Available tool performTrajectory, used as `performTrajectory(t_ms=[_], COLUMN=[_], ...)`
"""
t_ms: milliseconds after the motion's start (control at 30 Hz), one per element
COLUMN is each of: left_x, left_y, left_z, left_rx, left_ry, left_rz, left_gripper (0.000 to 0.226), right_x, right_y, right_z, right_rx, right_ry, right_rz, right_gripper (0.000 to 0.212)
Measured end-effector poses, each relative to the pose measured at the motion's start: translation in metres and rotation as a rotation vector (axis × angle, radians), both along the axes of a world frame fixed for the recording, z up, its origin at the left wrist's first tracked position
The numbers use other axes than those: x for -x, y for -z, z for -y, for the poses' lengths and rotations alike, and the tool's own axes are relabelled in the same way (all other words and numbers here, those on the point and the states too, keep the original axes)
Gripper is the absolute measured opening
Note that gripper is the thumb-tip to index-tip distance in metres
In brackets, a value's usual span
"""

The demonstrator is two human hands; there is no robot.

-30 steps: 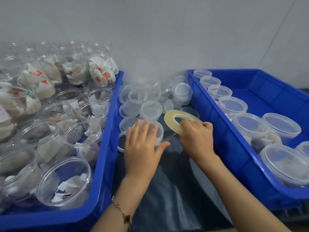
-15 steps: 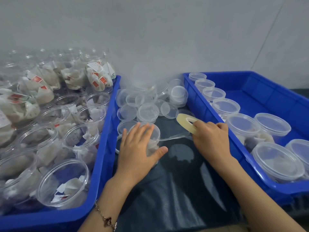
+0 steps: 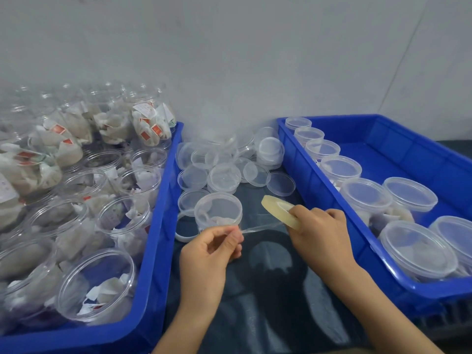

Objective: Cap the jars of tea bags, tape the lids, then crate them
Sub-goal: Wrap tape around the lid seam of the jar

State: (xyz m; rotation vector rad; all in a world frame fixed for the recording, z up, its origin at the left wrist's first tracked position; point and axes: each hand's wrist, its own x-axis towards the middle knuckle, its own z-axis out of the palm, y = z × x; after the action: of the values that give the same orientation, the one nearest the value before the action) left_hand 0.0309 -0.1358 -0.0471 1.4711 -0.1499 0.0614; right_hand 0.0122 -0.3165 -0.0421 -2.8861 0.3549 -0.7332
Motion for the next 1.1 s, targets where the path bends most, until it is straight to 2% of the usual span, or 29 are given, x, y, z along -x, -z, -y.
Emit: performTrajectory(t_ms=[133, 233, 400, 467, 567, 667, 700, 833, 933, 1033, 1100], left_x=[-0.003, -0.005, -0.006, -0.008, -0.008, -0.009, -0.009, -0.010, -0.011, -0.012, -0.011], left_y=[0.004, 0.007, 0.006, 0.007, 0.009, 0.017, 0.020, 0.029, 0.032, 0.036, 0.038], left_z=[-0.013, -0.018, -0.019, -0.017, -0.015, -0.016, -0.018, -0.028, -0.034, -0.039, -0.040], left_rx=[-0.034, -0.005, 0.004, 0.009, 0.005, -0.087, -0.128, -0.252, -0.264, -0.232, -0.234], left_ry=[0.080, 0.114, 0.158, 0.188, 0.242, 0.324, 0.353, 0.406, 0.401, 0.349, 0.339], left_rz=[-0.028, -0.071, -0.067, -0.079, -0.099, -0.111, -0.117, -0.122, -0.125, -0.147, -0.154], left_gripper=[0.016, 0.014, 0.012, 0.013, 0.014, 0.013, 0.013, 0.016, 0.018, 0.020, 0.021], right_x=[-0.001, -0.001, 0.010, 0.018, 0.026, 0.029, 0.029, 0.026, 0.025, 0.026, 0.023], right_y=[0.003, 0.008, 0.014, 0.023, 0.035, 0.041, 0.043, 0.051, 0.052, 0.056, 0.058], right_z=[0.002, 0.001, -0.005, -0.010, -0.014, -0.021, -0.023, -0.024, -0.027, -0.031, -0.034], right_rx=[0.026, 0.097, 0.036, 0.035, -0.086, -0.212, -0.245, -0.206, -0.191, 0.001, 0.073], right_ry=[-0.016, -0.025, -0.138, -0.183, -0.298, -0.369, -0.364, -0.333, -0.390, -0.391, -0.392], right_rz=[-0.019, -0.165, -0.338, -0.388, -0.478, -0.654, -0.675, -0.612, -0.607, -0.573, -0.475], right_gripper=[0.015, 0.017, 0.029, 0.039, 0.061, 0.091, 0.093, 0.071, 0.060, 0.056, 0.049])
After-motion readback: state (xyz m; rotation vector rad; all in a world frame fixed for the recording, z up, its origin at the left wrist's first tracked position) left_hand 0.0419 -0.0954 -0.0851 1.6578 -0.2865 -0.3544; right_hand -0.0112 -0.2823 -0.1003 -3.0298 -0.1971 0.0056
